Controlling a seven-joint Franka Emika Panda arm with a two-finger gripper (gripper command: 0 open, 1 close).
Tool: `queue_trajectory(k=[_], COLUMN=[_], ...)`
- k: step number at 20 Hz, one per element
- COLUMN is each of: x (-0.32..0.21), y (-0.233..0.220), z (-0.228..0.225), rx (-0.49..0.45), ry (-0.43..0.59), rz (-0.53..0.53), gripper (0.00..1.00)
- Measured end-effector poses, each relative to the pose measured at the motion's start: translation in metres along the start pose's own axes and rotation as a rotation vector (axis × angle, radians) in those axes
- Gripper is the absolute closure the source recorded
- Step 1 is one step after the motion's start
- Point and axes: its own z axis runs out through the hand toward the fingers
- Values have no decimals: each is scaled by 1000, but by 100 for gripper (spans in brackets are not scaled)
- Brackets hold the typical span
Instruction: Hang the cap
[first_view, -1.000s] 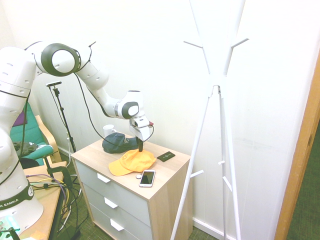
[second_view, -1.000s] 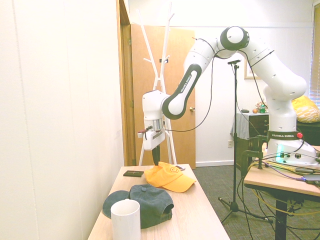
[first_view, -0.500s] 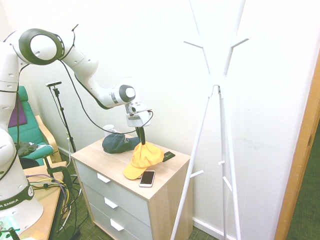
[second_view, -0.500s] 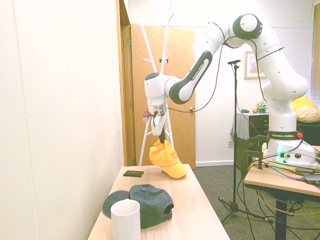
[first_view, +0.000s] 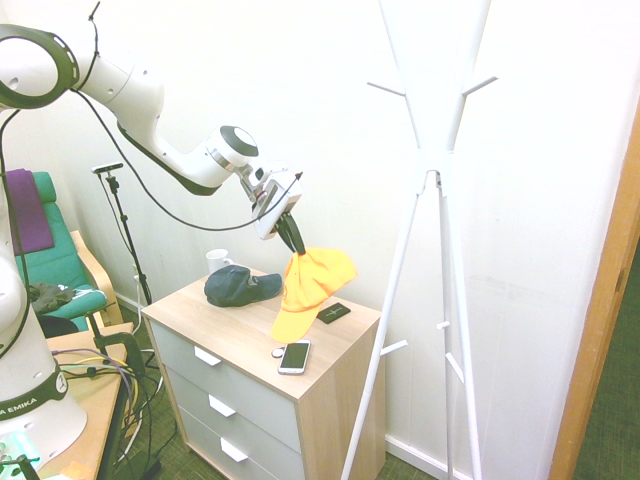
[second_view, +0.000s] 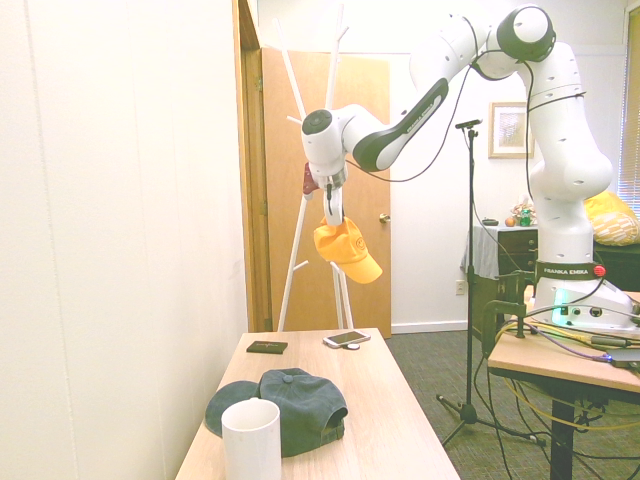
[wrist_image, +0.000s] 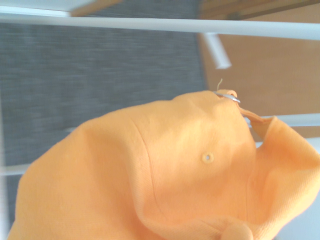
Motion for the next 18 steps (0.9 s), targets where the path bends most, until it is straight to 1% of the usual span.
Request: queue_trajectory(k=[5, 10, 18], x=[50, 80, 101], y=[62, 111, 139], z=[0, -28, -64], rx=[-92, -162, -262], ry=[103, 179, 280], rz=[-41, -89, -135], gripper=[100, 100, 100])
